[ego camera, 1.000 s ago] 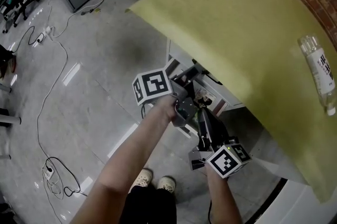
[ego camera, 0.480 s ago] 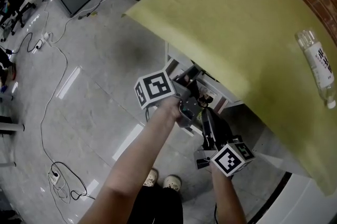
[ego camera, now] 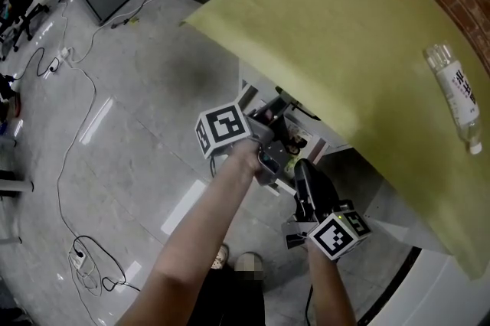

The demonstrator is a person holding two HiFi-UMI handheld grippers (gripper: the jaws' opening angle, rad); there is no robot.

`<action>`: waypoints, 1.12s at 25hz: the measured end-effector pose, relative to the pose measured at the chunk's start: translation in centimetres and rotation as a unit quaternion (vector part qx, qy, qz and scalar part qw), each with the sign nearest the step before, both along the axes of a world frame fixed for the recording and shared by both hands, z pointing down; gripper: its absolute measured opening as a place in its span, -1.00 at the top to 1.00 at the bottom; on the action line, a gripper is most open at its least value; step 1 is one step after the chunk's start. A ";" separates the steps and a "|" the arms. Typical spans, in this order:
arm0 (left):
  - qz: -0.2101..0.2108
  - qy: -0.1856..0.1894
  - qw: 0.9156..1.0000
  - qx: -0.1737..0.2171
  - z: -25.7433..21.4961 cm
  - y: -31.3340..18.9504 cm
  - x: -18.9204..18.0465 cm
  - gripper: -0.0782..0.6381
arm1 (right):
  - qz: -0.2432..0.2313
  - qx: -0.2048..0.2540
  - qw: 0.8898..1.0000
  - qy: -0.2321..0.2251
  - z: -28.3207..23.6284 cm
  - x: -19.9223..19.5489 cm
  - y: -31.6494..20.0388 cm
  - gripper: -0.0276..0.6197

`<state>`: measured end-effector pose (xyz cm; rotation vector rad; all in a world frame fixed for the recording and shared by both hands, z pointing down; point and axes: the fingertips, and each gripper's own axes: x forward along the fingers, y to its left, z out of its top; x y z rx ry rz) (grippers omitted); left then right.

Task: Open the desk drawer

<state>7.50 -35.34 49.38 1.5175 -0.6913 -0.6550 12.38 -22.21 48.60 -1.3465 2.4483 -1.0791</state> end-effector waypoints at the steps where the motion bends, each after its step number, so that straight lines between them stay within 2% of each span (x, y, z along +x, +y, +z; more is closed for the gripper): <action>1: 0.003 -0.002 1.000 0.000 -0.1 0.3 -0.1 0.70 | -0.002 0.001 1.000 -0.001 -0.3 -0.3 0.2 0.87; 6: 0.011 -0.003 1.000 -0.003 -0.4 2.5 -1.4 0.70 | -0.022 0.011 1.000 0.007 -1.6 -2.5 1.5 0.87; 11: 0.011 -0.009 1.000 -0.011 -0.2 2.7 -1.5 0.70 | -0.034 0.007 0.999 -0.008 -2.0 -3.4 1.1 0.87; 28: 0.007 -0.041 0.998 -0.039 0.1 4.2 -2.8 0.70 | -0.001 -0.023 0.999 -0.027 -2.7 -2.6 -0.3 0.87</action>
